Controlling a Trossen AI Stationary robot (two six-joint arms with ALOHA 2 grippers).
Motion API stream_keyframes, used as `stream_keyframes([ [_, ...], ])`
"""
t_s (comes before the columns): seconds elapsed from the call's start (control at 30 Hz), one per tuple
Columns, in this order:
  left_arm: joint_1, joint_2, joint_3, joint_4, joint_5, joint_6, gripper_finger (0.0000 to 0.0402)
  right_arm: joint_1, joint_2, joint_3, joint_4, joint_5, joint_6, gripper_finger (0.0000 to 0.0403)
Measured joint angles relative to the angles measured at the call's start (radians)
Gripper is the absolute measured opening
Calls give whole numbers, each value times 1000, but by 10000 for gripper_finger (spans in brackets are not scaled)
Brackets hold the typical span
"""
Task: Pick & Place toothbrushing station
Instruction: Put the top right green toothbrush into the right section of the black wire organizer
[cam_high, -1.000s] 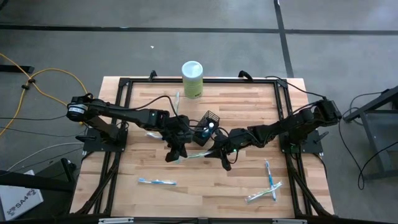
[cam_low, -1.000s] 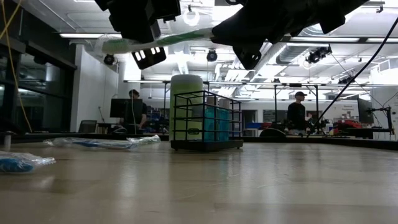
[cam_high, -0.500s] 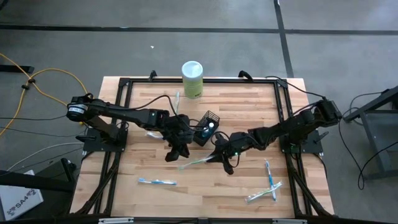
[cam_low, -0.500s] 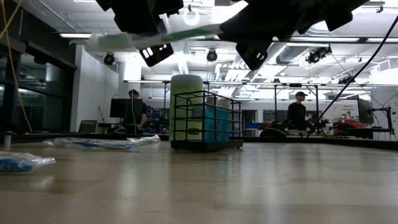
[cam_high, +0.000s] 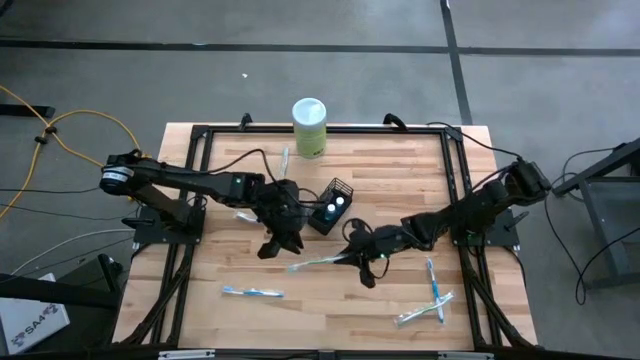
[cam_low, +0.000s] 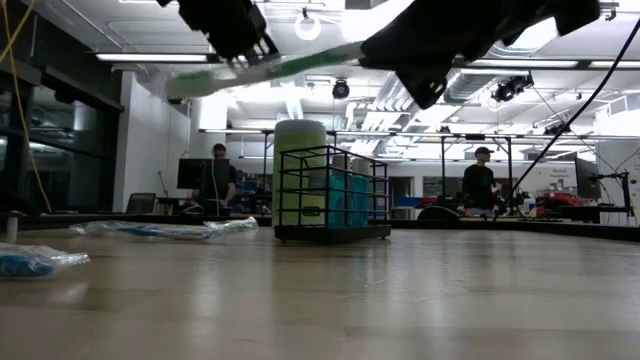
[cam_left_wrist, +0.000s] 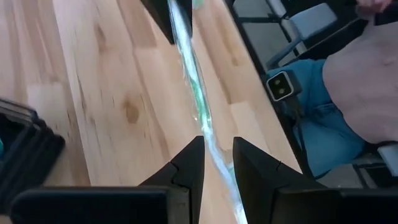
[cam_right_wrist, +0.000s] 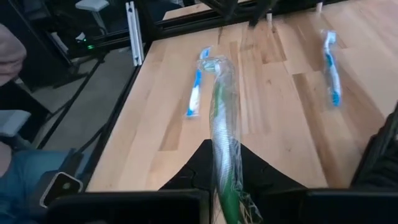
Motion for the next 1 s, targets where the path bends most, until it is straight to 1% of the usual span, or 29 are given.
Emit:
stream_keyframes([
  [0.13,0,-53,0,9,-6,29,81,63,0,0,1,97,7,17],
  [0.33,-6,-105,0,35,-8,118,81,160,-7,0,11,348,-3,17],
  [0.4,-10,-116,0,53,-8,148,82,191,-7,0,30,417,-25,17],
  [0.57,-14,-138,0,101,-25,195,82,274,-27,0,132,498,-92,17],
  [0.77,-14,-168,0,175,-28,251,82,378,-39,0,293,618,-292,17],
  [0.9,-18,-182,0,240,-27,280,82,421,-39,0,490,706,-529,17],
  [1.0,-33,-186,0,309,-27,321,81,417,-40,0,646,720,-703,17],
])
